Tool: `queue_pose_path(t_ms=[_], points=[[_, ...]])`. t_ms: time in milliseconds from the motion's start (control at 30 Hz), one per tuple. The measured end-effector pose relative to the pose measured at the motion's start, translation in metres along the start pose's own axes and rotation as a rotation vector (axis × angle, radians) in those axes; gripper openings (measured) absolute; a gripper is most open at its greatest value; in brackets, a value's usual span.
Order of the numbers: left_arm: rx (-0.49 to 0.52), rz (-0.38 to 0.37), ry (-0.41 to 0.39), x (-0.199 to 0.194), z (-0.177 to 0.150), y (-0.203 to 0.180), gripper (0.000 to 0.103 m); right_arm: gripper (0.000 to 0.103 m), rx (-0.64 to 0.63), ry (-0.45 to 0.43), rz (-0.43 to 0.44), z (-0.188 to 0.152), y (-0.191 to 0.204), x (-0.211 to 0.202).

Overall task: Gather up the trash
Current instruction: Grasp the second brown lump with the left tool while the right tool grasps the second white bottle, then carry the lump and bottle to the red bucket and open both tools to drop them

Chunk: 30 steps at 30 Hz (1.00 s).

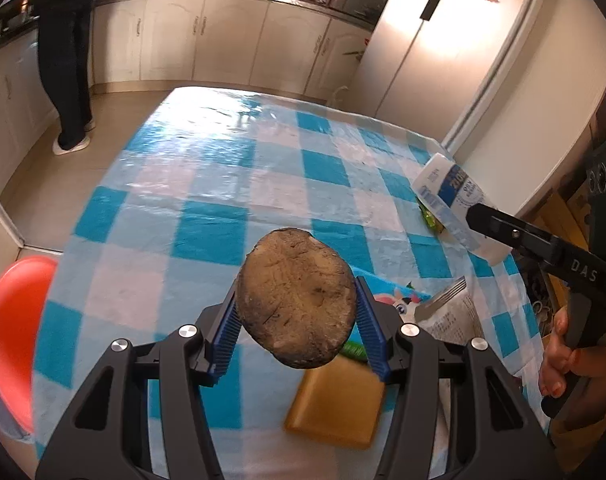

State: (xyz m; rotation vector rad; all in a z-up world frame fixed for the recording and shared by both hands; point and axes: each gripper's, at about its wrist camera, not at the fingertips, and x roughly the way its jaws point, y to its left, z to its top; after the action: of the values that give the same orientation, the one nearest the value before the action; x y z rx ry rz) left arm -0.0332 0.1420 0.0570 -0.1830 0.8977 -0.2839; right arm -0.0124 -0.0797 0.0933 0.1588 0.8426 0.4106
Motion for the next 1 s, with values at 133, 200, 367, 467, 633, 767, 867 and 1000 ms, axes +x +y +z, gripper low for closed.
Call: queue_pose_path(t_ms=[133,200,367,467,633,767,867,1000], points=[[-0.02,0.02,-0.023,-0.018,-0.008,0.014,0.055,0.047,-0.002,0.012,0.052,-0.003,0.022,0.001],[-0.04,0.035,-0.033,-0.029,-0.011,0.025,0.055,0.047,-0.01,0.026,0.075,-0.007,0.036,0.003],[-0.096,0.082,-0.064,-0.06,-0.025,0.059,0.055,0.047,-0.068,0.075,0.143,-0.015,0.08,0.015],[-0.136,0.12,-0.082,-0.078,-0.034,0.082,0.055,0.047,-0.11,0.102,0.189,-0.017,0.11,0.025],[-0.212,0.188,-0.099,-0.098,-0.05,0.123,0.055,0.047,-0.191,0.159,0.266,-0.017,0.166,0.047],[-0.286,0.234,-0.098,-0.105,-0.061,0.158,0.055,0.047,-0.243,0.214,0.316,-0.014,0.207,0.071],[-0.318,0.256,-0.082,-0.101,-0.065,0.179,0.055,0.047,-0.26,0.262,0.347,-0.013,0.233,0.092],[-0.369,0.274,-0.05,-0.087,-0.069,0.202,0.055,0.047,-0.293,0.297,0.35,-0.013,0.259,0.117]])
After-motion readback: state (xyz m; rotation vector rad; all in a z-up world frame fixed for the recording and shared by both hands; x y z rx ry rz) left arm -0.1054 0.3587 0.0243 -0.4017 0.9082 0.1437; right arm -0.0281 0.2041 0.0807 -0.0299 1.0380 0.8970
